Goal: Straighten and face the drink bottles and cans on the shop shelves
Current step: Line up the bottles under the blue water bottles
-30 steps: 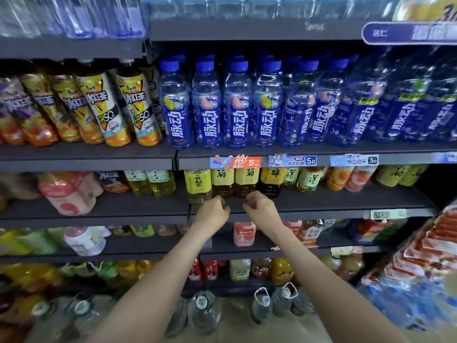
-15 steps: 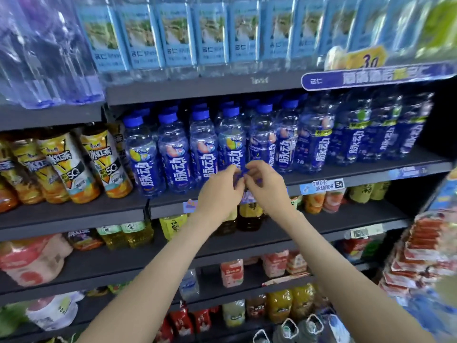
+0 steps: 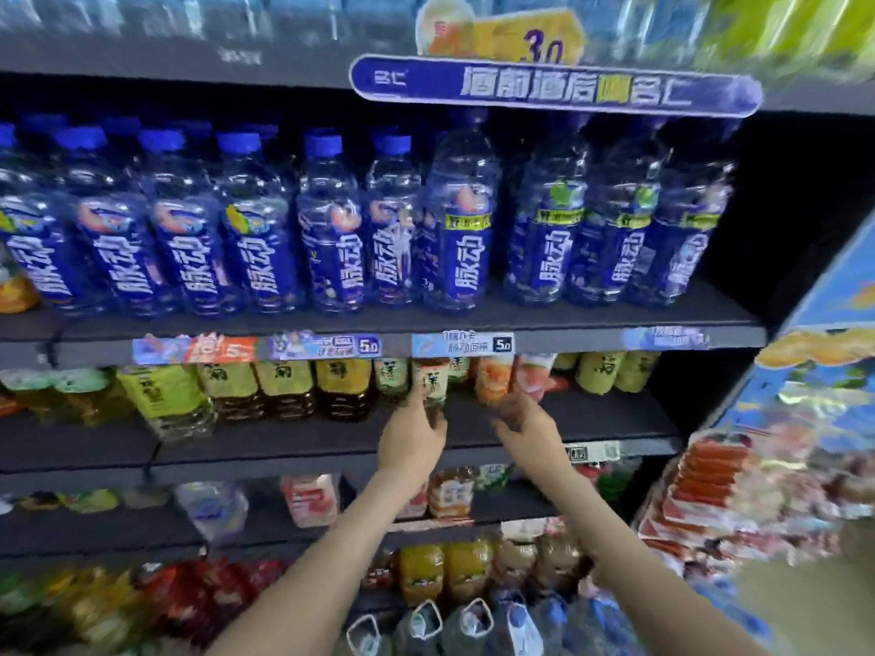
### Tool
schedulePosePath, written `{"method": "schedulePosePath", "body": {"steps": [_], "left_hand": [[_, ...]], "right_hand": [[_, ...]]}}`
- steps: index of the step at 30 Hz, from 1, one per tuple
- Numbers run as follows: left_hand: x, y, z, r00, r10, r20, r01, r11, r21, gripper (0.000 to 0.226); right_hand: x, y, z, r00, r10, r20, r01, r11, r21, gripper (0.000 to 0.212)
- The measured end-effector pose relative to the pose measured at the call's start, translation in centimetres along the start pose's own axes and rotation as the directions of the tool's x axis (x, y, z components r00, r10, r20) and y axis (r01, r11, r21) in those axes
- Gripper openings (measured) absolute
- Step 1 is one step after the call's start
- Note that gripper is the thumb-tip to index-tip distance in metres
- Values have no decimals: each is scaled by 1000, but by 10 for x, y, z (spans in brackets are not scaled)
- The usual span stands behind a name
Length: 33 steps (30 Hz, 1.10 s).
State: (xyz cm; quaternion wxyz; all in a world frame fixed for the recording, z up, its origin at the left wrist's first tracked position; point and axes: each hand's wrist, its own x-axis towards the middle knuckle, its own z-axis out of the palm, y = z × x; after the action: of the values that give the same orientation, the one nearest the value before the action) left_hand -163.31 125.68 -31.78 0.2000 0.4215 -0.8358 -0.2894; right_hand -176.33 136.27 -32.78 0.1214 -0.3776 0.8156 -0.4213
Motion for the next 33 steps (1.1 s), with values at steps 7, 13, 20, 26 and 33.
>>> {"method": "schedulePosePath", "body": {"steps": [7,13,20,26,33], "left_hand": [[20,-36,39,982,-120,-146,124,992,24,55],[68,-85,78,926,227,-301,-138,947,289,84],[114,-127,115,743,579,-334,-218,682,698,99],[144,-127,123,664,640,-387,-228,666,710,99],[160,-135,127,627,669,-399,-206,637,743,84]], "right_hand": [[39,41,45,996,5,95,-6,1000,11,44],[90,49,126,989,-149,7,149,989,6,65],[127,66,172,900,-403,-166,263,806,-529,75],[142,67,177,926,-376,-46,271,741,-615,59],[148,75,173,835,-473,-282,212,748,-629,93]]}}
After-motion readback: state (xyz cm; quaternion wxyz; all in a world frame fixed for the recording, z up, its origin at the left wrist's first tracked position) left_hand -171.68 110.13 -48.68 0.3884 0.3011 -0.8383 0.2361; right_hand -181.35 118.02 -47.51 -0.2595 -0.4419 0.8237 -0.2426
